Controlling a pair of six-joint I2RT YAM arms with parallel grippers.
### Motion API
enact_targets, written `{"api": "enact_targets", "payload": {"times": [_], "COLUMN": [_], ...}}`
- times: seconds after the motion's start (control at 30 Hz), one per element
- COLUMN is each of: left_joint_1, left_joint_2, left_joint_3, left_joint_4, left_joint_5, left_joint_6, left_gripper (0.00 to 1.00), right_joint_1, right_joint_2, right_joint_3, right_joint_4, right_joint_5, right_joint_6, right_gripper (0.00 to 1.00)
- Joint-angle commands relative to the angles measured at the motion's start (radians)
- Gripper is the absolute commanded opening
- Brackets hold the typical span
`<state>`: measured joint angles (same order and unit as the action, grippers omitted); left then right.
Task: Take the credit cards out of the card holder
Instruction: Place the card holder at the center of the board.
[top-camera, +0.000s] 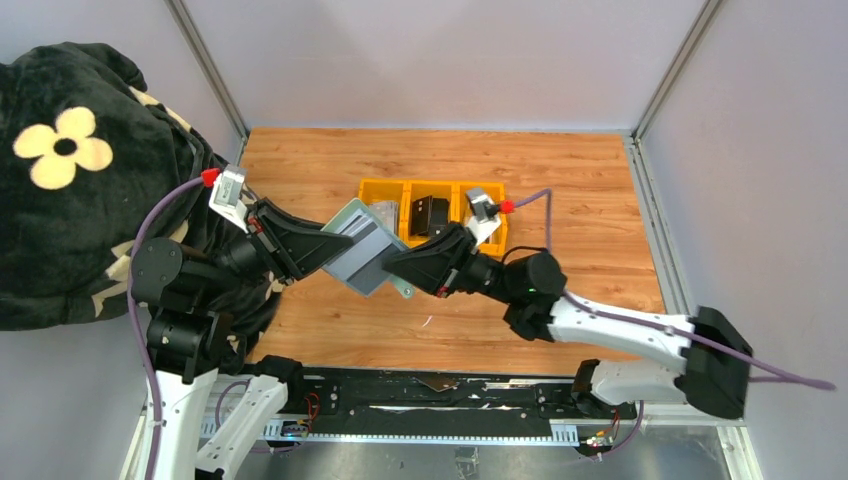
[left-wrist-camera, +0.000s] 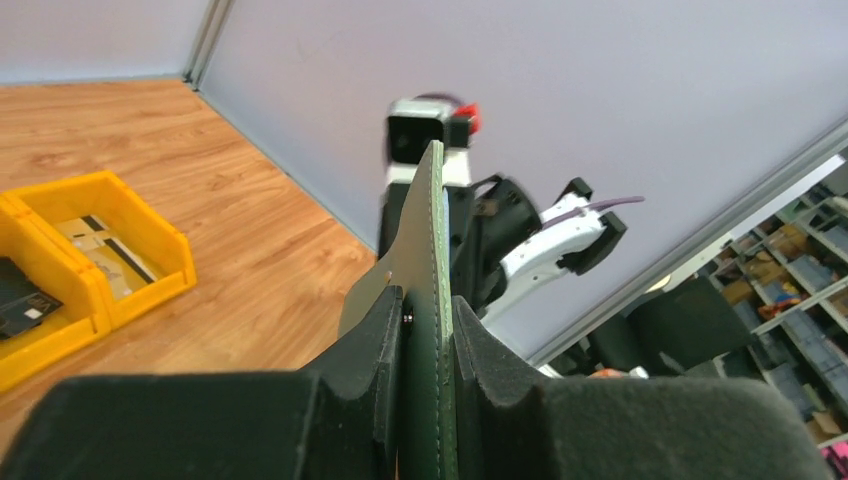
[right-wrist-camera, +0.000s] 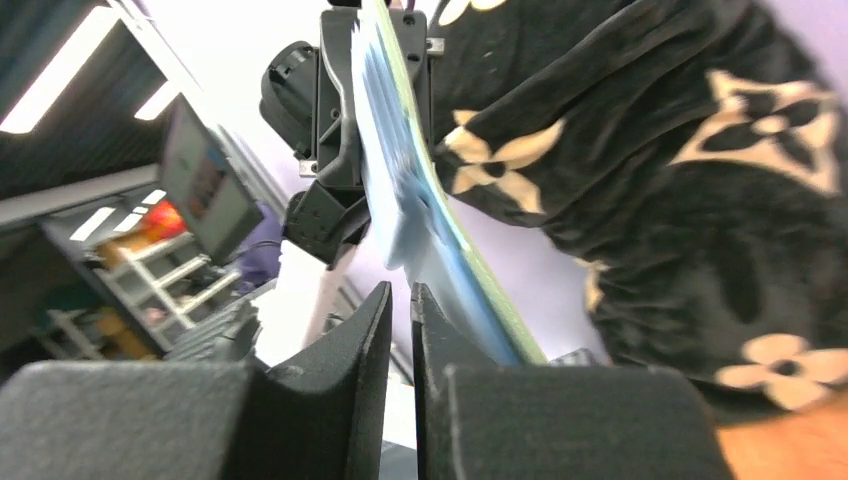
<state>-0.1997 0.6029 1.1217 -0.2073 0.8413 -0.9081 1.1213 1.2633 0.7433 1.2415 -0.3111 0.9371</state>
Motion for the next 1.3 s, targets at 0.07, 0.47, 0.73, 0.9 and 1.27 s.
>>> {"api": "enact_targets", "payload": {"times": [0.07, 0.47, 0.73, 0.9, 1.27], "left_joint_1": [-0.003, -0.003, -0.003, -0.003, -0.003], "left_joint_2": [0.017, 0.019, 0.018, 0.014, 0.061], "left_joint_3": [0.054, -0.013, -0.019, -0.056, -0.034], "left_joint_4": [-0.113, -0.158, -0.425, -0.611, -0.735], "left_joint_5": [0.068, 0.27, 0.288, 0.158, -0.099], "left_joint_6": [0.233, 0.326, 0.614, 0.912, 1.164], "left_gripper": [0.0, 0.0, 0.06, 0.68, 1.0], "right_joint_1": [-0.04, -0.048, -0.056, -0.086, -0.156], "right_joint_2": [-0.261, -0.189, -0.085, -0.044, 0.046], "right_joint_3": [0.137, 0.272, 0.296, 0.247, -0.041], "right_joint_4": [-0.724, -0.968, -0.865, -0.841, -0.695], "right_joint_5": [0.005, -0.241, -0.334, -0.323, -0.233], "right_joint_6": [-0.462, -0.719, -0.624, -0.497, -0.349], "right_gripper": [0.34, 0.78, 0.28, 0.0, 0.0]}}
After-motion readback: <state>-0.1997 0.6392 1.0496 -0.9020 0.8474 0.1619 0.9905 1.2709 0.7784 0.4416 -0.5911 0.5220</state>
